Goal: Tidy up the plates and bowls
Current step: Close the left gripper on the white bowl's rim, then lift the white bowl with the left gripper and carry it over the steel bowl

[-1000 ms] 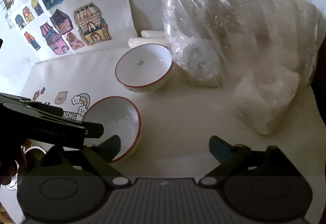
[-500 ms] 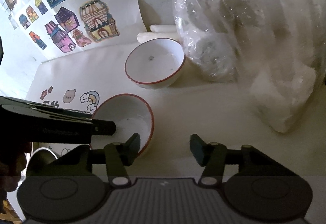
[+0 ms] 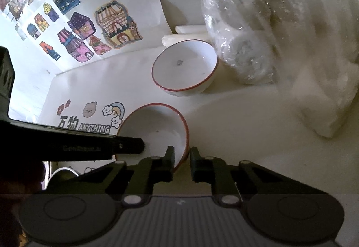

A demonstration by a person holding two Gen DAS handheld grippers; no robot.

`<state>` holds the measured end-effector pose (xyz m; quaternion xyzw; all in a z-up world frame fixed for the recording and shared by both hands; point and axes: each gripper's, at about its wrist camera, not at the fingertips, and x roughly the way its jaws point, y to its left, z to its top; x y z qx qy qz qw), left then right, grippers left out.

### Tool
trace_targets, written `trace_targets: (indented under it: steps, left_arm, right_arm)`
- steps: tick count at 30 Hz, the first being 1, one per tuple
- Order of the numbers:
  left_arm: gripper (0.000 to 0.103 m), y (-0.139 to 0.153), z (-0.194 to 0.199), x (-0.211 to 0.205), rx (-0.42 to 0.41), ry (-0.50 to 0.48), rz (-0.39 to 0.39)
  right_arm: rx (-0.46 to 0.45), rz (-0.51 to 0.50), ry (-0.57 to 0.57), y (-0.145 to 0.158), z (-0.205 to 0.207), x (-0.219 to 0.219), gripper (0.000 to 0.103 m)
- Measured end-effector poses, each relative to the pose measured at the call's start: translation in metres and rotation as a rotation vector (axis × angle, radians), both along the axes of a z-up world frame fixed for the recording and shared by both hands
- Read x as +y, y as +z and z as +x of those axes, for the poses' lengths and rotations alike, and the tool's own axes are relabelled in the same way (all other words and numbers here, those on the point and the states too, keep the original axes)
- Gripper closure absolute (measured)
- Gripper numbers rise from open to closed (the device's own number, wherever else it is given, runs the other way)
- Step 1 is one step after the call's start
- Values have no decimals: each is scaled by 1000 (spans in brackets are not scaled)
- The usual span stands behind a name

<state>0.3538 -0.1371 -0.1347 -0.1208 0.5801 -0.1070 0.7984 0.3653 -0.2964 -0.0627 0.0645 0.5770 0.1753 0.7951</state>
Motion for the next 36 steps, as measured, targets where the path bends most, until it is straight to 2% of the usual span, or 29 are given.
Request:
trace_targets:
  steps: [8,20,30,36]
  left_arm:
    - [96,14,-11,3,-19,-16,-15]
    - [96,22,-21,7,-14,-45,-21]
    - [96,43,-26,17,-59,-56,-32]
    - [96,58,-31,37,-68,-17,-66]
  right_arm:
    - [26,6,-37,8,-6,-7,93]
    - [28,-16,-73,20,-24,-2,94]
    - [-10,-7,-96,39,-30,6,94]
    - [-36,0,-88,55,-37,18,93]
